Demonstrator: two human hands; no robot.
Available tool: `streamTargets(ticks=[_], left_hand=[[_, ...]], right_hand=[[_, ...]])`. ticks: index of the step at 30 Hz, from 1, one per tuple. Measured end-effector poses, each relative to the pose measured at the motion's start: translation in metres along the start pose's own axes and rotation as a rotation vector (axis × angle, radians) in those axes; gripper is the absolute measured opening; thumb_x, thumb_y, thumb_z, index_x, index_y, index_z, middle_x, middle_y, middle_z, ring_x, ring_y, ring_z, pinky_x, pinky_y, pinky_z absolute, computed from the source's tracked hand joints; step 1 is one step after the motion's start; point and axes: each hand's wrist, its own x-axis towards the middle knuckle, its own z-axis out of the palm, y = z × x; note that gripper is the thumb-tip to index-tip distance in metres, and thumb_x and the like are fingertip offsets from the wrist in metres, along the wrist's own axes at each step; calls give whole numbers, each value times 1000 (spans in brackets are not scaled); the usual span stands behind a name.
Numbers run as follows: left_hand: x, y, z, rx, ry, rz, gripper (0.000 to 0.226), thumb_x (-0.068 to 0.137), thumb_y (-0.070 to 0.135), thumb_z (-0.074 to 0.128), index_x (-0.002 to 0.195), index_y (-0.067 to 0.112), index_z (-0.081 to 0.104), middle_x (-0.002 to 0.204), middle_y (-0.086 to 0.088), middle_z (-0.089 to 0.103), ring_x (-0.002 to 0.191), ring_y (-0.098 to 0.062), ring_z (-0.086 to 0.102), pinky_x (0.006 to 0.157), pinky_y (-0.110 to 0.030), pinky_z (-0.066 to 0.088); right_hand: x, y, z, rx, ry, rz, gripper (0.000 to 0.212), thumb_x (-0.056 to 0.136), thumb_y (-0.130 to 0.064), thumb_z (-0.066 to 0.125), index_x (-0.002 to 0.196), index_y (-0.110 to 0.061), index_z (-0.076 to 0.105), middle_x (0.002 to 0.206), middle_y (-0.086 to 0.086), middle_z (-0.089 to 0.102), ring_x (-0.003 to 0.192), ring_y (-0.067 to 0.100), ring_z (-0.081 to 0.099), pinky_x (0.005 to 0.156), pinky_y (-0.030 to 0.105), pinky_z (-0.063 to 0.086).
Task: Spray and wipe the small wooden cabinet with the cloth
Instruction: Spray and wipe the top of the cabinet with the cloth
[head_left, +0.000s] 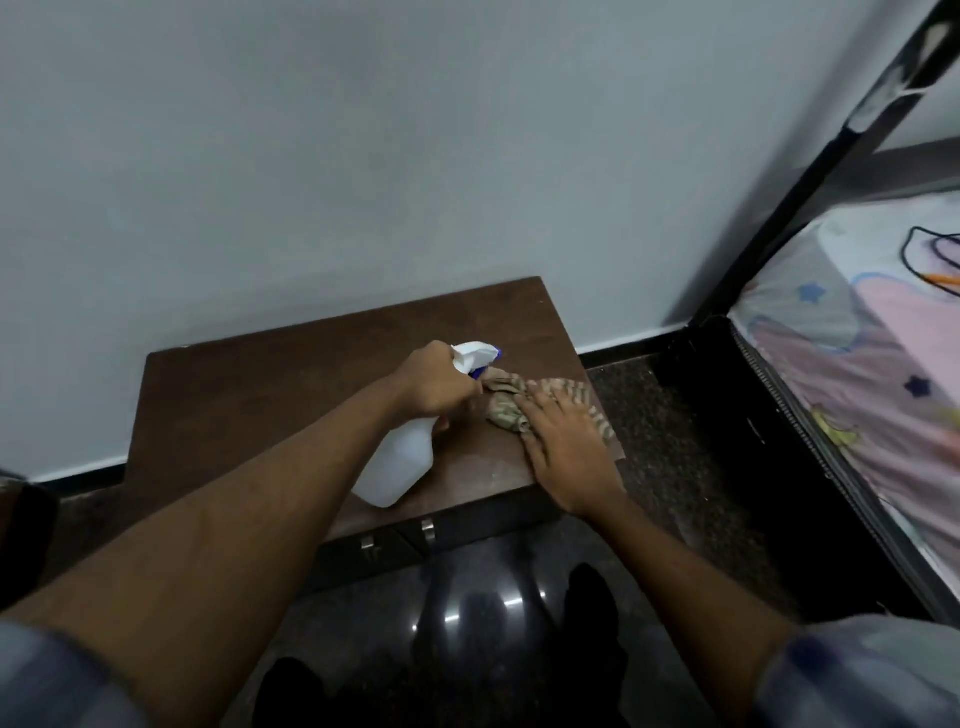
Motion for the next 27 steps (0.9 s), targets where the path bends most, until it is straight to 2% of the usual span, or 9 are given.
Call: streamTargets(ticks=[2,8,10,12,14,18,21,25,27], left_hand=[[-13,2,14,6,-38,-10,55,75,18,66,127,2,63,86,-19,77,54,-28,71,54,-39,59],[-53,1,51,-83,27,-27,19,85,12,67,92,-5,72,64,-9,69,45,-20,61,43,-21,46],[-61,-10,52,-123,63,-40,16,86,10,68,88,-6,71,66,-13,68,49,-20,61,47,-25,47],[-65,-22,48,-127,104,-52,13,86,10,68,87,-2,71,70,-14,69,53,-21,61,54,-30,49],[-67,-34,44,-128,113,-77,13,88,13,68,86,0,70,65,-12,68,47,-21,60,50,-29,48],[-71,-52,35,-154,109,-97,24,86,20,68,99,0,71,83,-24,75,48,-24,62,53,-32,53],[-72,-56,28,-180,124,-106,24,86,19,69,100,0,71,77,-18,72,51,-25,63,54,-33,52],[-80,-60,21,-191,127,-128,21,84,15,68,94,-3,72,69,-15,70,50,-26,62,53,-32,50],[-87,-65,22,-183,109,-156,16,85,10,67,91,-2,73,71,-16,72,48,-23,60,50,-30,48]], right_hand=[[-23,9,-3,23,55,146,55,100,-35,36,152,-19,45,161,4,37,150,30,30,123,47,23],[35,-12,-9,127,43,412,53,103,-29,38,156,-19,35,166,9,26,153,35,19,125,51,12],[44,-31,-8,128,-35,300,53,100,-31,37,151,-18,40,160,12,35,149,35,26,123,52,17],[20,-51,-6,109,-148,18,51,100,-38,31,139,-16,54,152,11,45,143,33,35,118,53,28],[-10,-43,-6,112,-158,-142,50,104,-39,33,148,-21,48,158,2,40,146,27,33,120,49,29],[11,8,-12,95,-28,145,55,105,-33,35,158,-19,34,164,8,32,149,33,29,123,48,23],[45,-4,-12,142,-33,316,56,105,-29,37,159,-20,29,164,13,27,151,39,21,124,51,13],[5,-51,3,115,-141,-126,55,104,-34,35,159,-27,32,162,3,36,151,30,27,124,48,20],[-16,-34,-5,151,-134,-192,52,106,-31,39,157,-24,37,161,3,37,150,26,31,124,43,24]])
